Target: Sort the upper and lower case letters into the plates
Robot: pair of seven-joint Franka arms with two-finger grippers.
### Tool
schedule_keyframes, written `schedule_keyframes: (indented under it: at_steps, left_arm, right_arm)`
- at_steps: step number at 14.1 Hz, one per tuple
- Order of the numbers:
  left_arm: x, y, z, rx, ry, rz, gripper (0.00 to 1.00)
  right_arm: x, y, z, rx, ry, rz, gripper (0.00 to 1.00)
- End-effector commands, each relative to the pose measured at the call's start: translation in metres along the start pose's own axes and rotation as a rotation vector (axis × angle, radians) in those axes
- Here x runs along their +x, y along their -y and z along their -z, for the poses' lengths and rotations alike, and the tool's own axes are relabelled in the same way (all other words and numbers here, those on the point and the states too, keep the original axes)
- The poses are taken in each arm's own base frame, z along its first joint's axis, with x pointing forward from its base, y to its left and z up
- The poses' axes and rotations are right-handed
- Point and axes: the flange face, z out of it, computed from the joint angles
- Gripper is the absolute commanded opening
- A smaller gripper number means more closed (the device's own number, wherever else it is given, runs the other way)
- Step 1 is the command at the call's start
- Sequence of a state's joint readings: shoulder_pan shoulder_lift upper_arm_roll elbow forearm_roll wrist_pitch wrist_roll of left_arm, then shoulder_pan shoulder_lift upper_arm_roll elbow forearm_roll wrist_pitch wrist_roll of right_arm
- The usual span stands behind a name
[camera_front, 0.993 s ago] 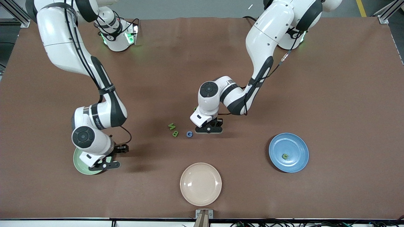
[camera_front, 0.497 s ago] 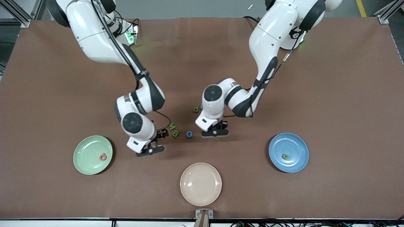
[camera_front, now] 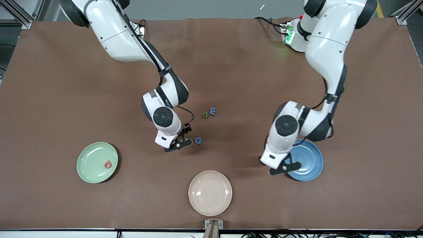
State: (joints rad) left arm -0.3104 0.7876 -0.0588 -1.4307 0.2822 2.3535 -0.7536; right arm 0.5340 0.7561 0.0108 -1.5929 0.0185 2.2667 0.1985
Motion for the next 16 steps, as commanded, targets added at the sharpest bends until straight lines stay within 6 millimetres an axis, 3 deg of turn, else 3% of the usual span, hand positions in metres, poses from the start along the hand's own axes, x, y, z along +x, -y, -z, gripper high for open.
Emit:
schedule_keyframes:
  at_steps: [1, 2, 3, 4, 6, 7, 10, 13, 15, 16]
  left_arm:
    - [0.018, 0.045, -0.008, 0.028, 0.012, 0.018, 0.09]
    - [0.021, 0.058, -0.013, 0.041, 0.028, 0.037, 0.14]
    - [0.018, 0.065, -0.019, 0.063, 0.057, 0.064, 0.27]
    - [0.024, 0.085, -0.022, 0.085, 0.082, 0.097, 0.38]
    - [0.012, 0.090, -0.024, 0.121, 0.130, 0.142, 0.87]
    - [0.006, 0.086, -0.018, 0.132, 0.136, 0.167, 0.96]
    - [-0.023, 0.048, 0.021, 0.126, 0.184, 0.161, 0.97]
    - [-0.069, -0.019, 0.042, 0.078, 0.227, 0.272, 0.95]
    - [-0.103, -0.058, 0.050, 0.054, 0.262, 0.332, 0.93]
    - [-0.124, -0.074, 0.050, 0.044, 0.286, 0.362, 0.91]
  right_arm:
    - [-0.010, -0.001, -0.009, 0.011, -0.010, -0.015, 0.89]
    - [-0.010, -0.001, -0.009, 0.011, -0.010, -0.021, 0.85]
    - [-0.010, -0.001, -0.008, 0.011, -0.006, -0.033, 0.78]
    - [-0.011, 0.002, -0.009, 0.010, -0.002, -0.038, 0.71]
    - [-0.012, 0.003, -0.009, 0.009, 0.000, -0.041, 0.52]
    - [-0.012, 0.003, -0.009, 0.009, 0.001, -0.055, 0.43]
    - [-0.014, 0.007, -0.009, 0.007, 0.009, -0.069, 0.23]
    - [-0.014, 0.004, -0.001, 0.002, 0.019, -0.086, 0.13]
    - [-0.004, -0.020, 0.029, -0.004, -0.009, -0.102, 0.11]
    - [0.004, -0.045, 0.038, -0.022, -0.016, -0.120, 0.10]
